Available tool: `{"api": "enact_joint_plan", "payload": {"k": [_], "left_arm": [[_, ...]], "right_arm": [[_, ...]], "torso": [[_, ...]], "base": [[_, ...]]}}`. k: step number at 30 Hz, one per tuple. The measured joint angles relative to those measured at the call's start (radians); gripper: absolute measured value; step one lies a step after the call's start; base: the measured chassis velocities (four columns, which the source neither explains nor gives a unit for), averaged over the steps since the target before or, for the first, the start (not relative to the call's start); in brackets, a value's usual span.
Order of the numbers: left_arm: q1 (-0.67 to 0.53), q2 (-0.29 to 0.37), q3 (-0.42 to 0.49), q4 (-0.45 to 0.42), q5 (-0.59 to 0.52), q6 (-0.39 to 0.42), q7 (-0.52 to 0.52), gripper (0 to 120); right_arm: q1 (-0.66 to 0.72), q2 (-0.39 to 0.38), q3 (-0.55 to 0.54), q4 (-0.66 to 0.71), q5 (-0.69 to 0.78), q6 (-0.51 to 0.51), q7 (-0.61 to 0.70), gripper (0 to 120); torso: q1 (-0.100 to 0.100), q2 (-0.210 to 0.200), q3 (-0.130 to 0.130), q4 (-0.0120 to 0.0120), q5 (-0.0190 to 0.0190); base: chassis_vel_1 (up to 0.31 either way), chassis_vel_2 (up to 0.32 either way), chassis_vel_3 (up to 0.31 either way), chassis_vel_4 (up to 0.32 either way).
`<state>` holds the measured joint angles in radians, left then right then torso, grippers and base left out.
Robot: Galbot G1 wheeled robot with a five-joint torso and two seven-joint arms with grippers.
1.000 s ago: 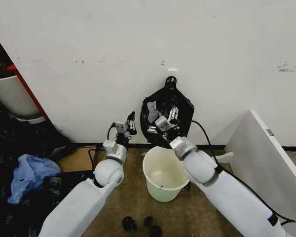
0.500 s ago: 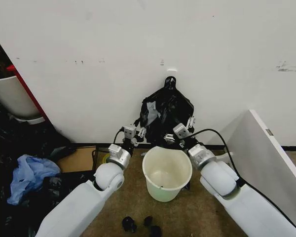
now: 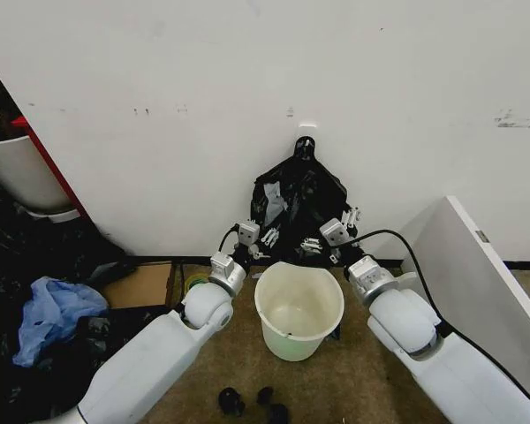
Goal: Place the garbage bag over the trash bin.
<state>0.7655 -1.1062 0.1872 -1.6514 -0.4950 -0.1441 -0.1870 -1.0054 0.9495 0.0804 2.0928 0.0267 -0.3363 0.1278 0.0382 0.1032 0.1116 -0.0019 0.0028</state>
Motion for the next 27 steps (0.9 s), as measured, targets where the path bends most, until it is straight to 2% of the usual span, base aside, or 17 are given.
{"api": "enact_joint_plan", "payload": {"k": [4, 8, 16, 27], "left_arm": [[-0.002, -0.014, -0.007, 0.015, 0.001, 0.002, -0.025, 8], [-0.008, -0.021, -0.01, 0.021, 0.0, 0.002, -0.036, 0], [0.004, -0.012, -0.04, -0.027, -0.02, -0.009, -0.054, 0], [0.045, -0.02, -0.065, -0.058, -0.023, -0.01, -0.071, 0]], "right_arm": [[0.002, 0.002, -0.004, 0.003, 0.004, 0.0, -0.001, 100], [0.002, 0.003, -0.005, 0.005, 0.006, 0.0, -0.001, 100], [0.046, 0.004, -0.053, -0.016, -0.012, -0.013, 0.003, 100], [0.379, -0.015, -0.317, -0.136, -0.075, -0.108, 0.022, 100]], "torso": [[0.0, 0.0, 0.0, 0.0, -0.0001], [0.0, 0.0, 0.0, -0.0001, -0.0001], [0.0, 0.0, 0.0, -0.0003, -0.0001], [0.0, 0.0, 0.0, 0.0001, -0.0003]], "base": [[0.0, 0.0, 0.0, 0.0], [0.0, 0.0, 0.0, 0.0], [0.0, 0.0, 0.0, 0.0], [0.0, 0.0, 0.0, 0.0]]}}
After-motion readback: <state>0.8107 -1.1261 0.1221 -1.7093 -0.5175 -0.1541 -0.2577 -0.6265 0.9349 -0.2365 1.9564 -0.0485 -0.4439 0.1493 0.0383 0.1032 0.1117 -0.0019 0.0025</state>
